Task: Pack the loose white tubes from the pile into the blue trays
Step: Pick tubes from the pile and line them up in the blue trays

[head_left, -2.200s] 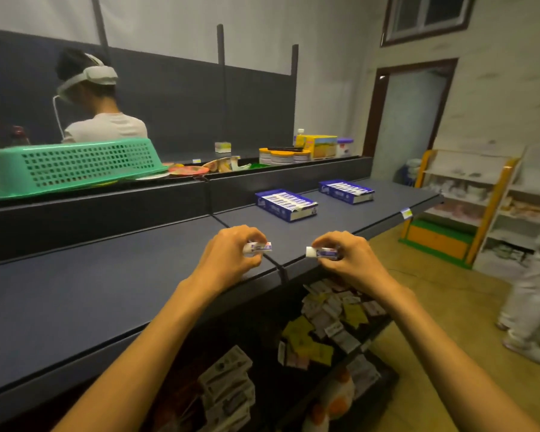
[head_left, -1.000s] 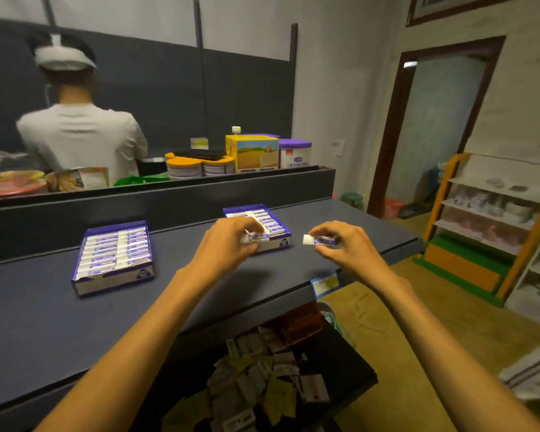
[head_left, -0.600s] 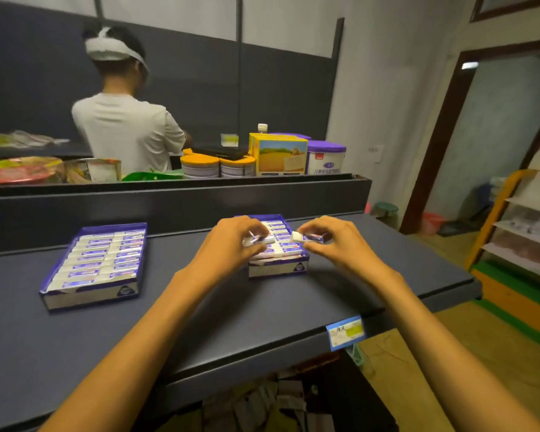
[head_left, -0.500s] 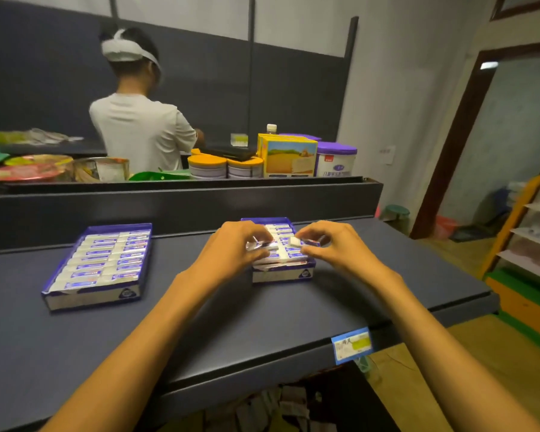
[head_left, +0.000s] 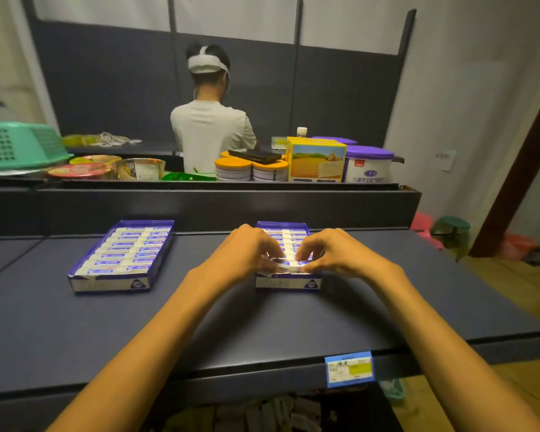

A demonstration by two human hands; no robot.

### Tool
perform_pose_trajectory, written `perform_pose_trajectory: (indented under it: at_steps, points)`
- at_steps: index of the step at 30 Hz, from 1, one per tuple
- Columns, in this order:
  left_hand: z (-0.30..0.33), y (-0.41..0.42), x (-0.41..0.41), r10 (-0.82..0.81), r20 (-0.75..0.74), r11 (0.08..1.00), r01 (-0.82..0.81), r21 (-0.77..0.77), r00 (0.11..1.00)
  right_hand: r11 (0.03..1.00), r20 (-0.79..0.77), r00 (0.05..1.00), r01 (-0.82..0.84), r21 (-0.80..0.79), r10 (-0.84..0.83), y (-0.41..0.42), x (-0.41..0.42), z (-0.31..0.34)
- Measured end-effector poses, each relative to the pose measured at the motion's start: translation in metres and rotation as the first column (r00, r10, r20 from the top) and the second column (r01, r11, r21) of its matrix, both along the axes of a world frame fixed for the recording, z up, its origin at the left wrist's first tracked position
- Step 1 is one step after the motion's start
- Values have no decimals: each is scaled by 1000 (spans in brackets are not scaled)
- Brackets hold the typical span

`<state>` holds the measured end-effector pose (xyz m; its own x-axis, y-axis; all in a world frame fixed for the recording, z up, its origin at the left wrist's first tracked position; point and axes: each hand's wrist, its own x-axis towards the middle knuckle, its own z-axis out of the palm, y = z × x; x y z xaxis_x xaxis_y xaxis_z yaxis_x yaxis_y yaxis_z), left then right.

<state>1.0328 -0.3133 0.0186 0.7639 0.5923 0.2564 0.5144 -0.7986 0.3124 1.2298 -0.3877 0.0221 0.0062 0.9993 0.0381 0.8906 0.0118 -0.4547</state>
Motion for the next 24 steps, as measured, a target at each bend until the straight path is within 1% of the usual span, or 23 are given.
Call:
perform_pose_trajectory:
  at_steps: [3, 8, 15, 20, 24]
  points:
    - [3, -6, 5, 47, -50, 999, -46, 21, 998, 999, 25, 999, -35, -5, 36, 3, 2, 2]
    - [2, -14, 7, 88, -79, 996, -87, 17, 993, 996, 26, 996, -89, -28, 90, 1, 8, 3]
    - [1, -10, 9, 86, -113, 996, -85, 11, 990, 992, 13, 993, -120, -32, 121, 2, 11, 2]
    - [1, -1, 10, 38, -184, 999, -35, 21, 982, 992, 10, 992, -124, -35, 124, 3, 14, 2]
    - [5, 6, 4, -43, -250, 999, 36, -33, 967, 991, 10, 992, -122, -49, 123, 4, 14, 3]
